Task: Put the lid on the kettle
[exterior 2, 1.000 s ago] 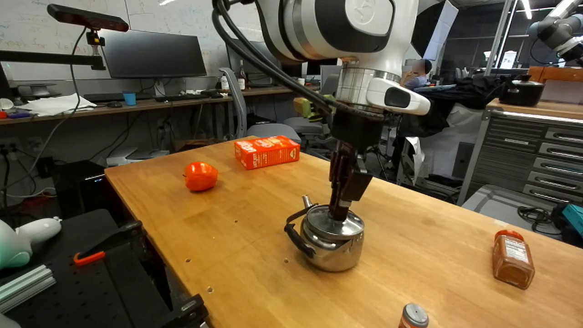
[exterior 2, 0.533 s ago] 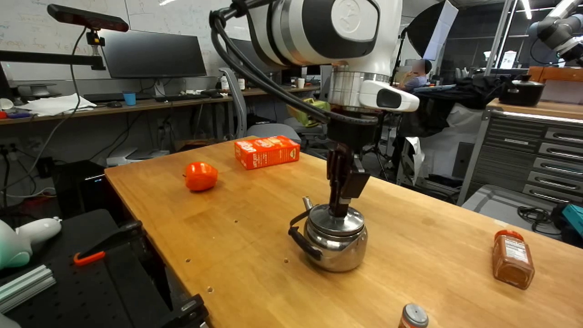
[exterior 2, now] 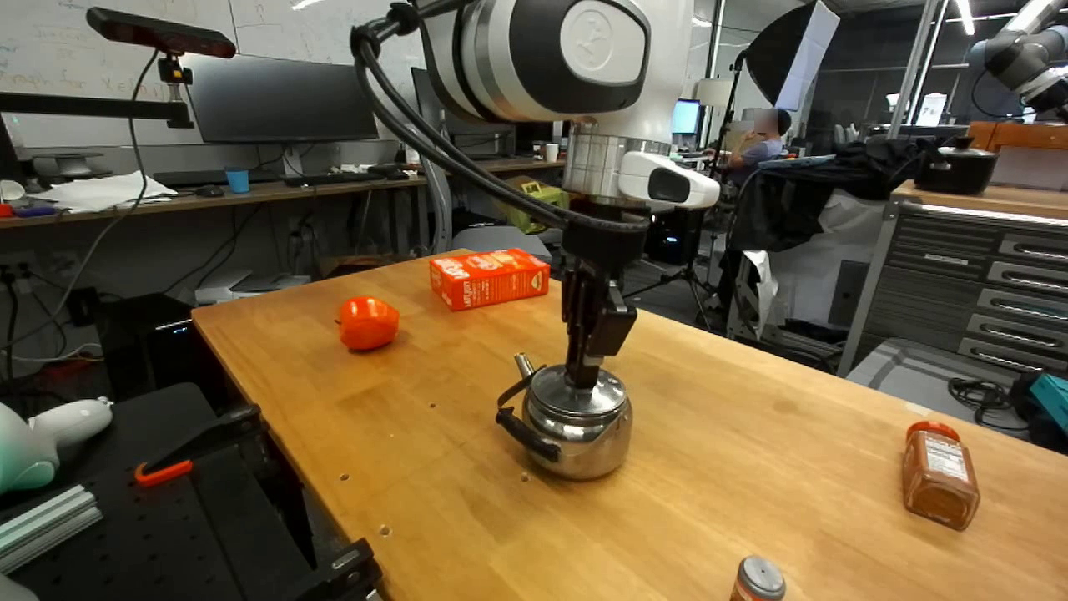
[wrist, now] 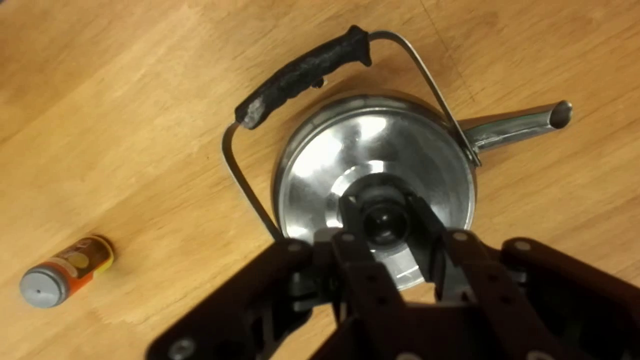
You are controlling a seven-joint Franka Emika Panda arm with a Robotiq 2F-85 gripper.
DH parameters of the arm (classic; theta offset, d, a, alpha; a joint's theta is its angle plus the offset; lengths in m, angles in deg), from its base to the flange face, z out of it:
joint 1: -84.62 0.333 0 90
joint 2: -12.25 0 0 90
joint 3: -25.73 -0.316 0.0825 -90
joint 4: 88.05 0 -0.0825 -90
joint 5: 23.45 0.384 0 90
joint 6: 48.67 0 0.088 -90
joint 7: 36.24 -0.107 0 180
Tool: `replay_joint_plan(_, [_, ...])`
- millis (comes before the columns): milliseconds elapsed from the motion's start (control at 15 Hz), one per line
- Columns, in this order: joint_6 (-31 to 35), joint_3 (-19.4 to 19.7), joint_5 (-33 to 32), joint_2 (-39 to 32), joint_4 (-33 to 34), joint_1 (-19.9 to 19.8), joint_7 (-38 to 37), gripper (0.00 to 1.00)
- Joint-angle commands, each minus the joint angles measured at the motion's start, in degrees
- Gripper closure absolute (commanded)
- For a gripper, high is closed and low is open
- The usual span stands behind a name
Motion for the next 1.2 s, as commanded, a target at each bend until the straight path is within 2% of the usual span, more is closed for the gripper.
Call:
replay_joint_plan(0, [-2.36,-0.06,1.97,2.38,-1.59,-0.03,2.02,0.93])
replay_joint_plan(200, [-3.70,0.18,2.07,2.55,-1.42,0.03,1.44,0.93])
replay_joint_plan(267, [-3.82,0.18,1.98,2.77,-1.47,0.08,1.39,0.79])
replay_joint_plan(333, [-3.66,0.18,1.71,3.13,-1.56,0.19,1.28,0.47])
replay_joint_plan(467, [-3.26,-0.04,1.96,4.03,-1.86,0.27,1.52,0.39])
replay_joint_plan(800, [-3.52,-0.84,2.41,7.22,-2.55,0.45,2.26,0.02])
replay_joint_plan(1133, [-8.43,-2.55,2.14,11.76,-2.21,1.14,2.45,0.00])
